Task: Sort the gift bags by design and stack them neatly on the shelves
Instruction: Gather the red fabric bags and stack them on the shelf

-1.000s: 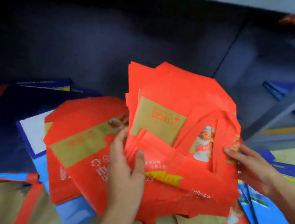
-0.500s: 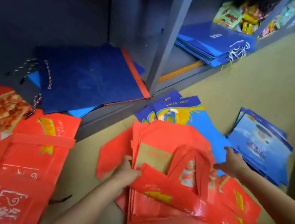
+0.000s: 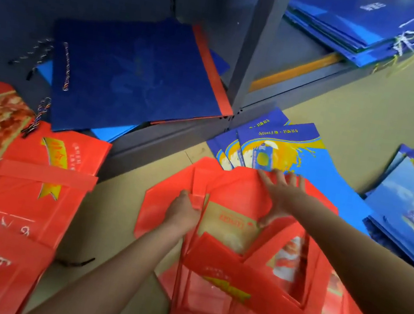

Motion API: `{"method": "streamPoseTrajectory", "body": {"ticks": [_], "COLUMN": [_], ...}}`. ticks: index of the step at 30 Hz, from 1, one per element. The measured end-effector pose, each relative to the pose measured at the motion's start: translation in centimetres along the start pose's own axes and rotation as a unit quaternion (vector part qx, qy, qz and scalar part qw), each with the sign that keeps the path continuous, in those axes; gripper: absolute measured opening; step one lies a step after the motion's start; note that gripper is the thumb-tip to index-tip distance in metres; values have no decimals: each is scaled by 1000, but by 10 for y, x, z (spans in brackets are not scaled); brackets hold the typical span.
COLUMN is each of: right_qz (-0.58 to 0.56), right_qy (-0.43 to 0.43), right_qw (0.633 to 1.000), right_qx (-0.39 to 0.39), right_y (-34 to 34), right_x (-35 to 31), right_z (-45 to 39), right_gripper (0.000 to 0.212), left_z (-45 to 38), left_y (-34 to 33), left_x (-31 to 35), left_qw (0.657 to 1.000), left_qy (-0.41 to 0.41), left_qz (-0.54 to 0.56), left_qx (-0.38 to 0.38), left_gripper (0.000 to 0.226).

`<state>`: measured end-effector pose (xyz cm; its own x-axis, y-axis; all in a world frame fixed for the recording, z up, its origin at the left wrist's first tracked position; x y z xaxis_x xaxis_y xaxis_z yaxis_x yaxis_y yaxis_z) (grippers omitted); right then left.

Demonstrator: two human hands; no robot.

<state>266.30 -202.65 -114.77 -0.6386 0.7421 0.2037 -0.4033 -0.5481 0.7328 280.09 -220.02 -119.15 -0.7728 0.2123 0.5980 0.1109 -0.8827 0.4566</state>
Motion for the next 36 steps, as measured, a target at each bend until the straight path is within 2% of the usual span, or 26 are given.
{"method": "streamPoseTrajectory", "body": {"ticks": [3,7,11,15,17,21,26,29,32,34,36], "right_qz": [53,-56,-249,-270,-273,-271,-129,-87,-56,-52,-50], "right_qy": [13,26,-38,-118,-122,-37,150,203,236,229,212], "right_qw": [994,978,936,916,907,907,911,899,890,899,905], "right_qx": [94,200,245,273,296,321,362,377,387,370,365], "right_y": [-4,-7,-12,-16,-18,-12,38,64,68,69,72], "right_x": [8,31,105,180,195,178,136,110,75,62,63], "right_z": [1,14,49,91,104,103,84,71,56,49,52], "right_gripper": [134,96,61,46,41,29,18,17,20,23,19], "left_z": [-7,-11,-18,-18,-16,-5,16,24,28,27,19], "left_y": [-3,-2,0,3,3,0,23,37,38,38,40], "left_x": [4,8,16,20,23,36,64,75,79,81,76], "left_qw": [999,998,996,994,993,980,963,952,952,961,971], "left_qy": [26,36,6,-16,-22,-5,-77,-117,-164,-215,-226], "left_qz": [32,41,81,102,116,190,256,269,224,141,63], "left_qx": [11,17,28,35,20,-64,-35,-84,-128,-100,-53], "left_gripper": [49,42,34,22,23,24,23,8,12,15,22]}}
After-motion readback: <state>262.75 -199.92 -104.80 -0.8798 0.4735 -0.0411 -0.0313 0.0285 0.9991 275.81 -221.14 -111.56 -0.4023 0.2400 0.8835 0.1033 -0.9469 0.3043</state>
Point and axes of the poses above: each hand's wrist, its own z-axis away from the middle knuckle, its own y-axis out of the back of the hand, x = y × z, the point moved 3 cm from there along -z, towards the middle knuckle, and after that the axes turned 5 degrees about y, right-handed, at the moved point
